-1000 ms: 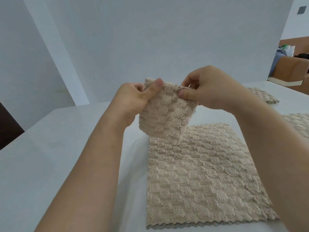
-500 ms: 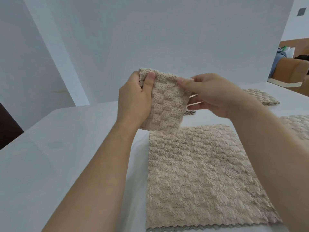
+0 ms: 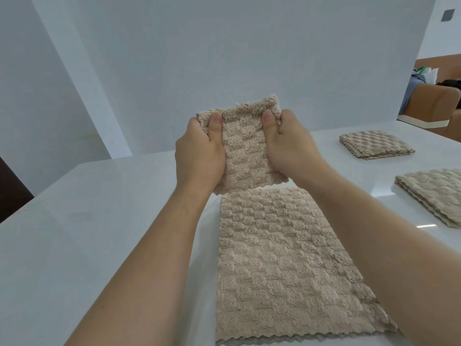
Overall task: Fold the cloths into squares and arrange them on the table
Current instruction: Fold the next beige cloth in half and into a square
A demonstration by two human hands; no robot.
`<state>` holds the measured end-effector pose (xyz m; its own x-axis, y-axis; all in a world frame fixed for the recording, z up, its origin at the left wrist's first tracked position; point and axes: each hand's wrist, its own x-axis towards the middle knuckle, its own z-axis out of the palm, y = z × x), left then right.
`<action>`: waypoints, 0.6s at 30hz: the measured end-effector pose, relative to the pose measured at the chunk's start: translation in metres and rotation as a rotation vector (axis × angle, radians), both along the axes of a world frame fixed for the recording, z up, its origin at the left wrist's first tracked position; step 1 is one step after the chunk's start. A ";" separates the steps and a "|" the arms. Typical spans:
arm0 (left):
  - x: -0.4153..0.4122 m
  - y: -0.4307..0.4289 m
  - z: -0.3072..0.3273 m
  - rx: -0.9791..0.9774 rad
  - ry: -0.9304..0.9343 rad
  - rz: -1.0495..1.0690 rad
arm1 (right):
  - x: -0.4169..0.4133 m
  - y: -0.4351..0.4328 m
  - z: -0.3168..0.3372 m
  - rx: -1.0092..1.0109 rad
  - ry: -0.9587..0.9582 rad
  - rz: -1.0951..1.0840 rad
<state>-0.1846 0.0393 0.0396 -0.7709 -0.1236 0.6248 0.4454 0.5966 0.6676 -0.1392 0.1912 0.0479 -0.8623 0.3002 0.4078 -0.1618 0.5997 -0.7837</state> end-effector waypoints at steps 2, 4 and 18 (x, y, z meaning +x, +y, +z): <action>0.000 0.000 0.000 -0.001 -0.006 -0.013 | 0.000 0.000 -0.002 0.027 0.045 -0.006; 0.000 0.000 0.000 0.013 -0.011 -0.033 | -0.001 0.000 -0.003 0.046 0.051 -0.021; -0.028 -0.005 -0.039 0.307 -0.639 -0.213 | -0.022 0.004 -0.045 -0.157 -0.344 0.069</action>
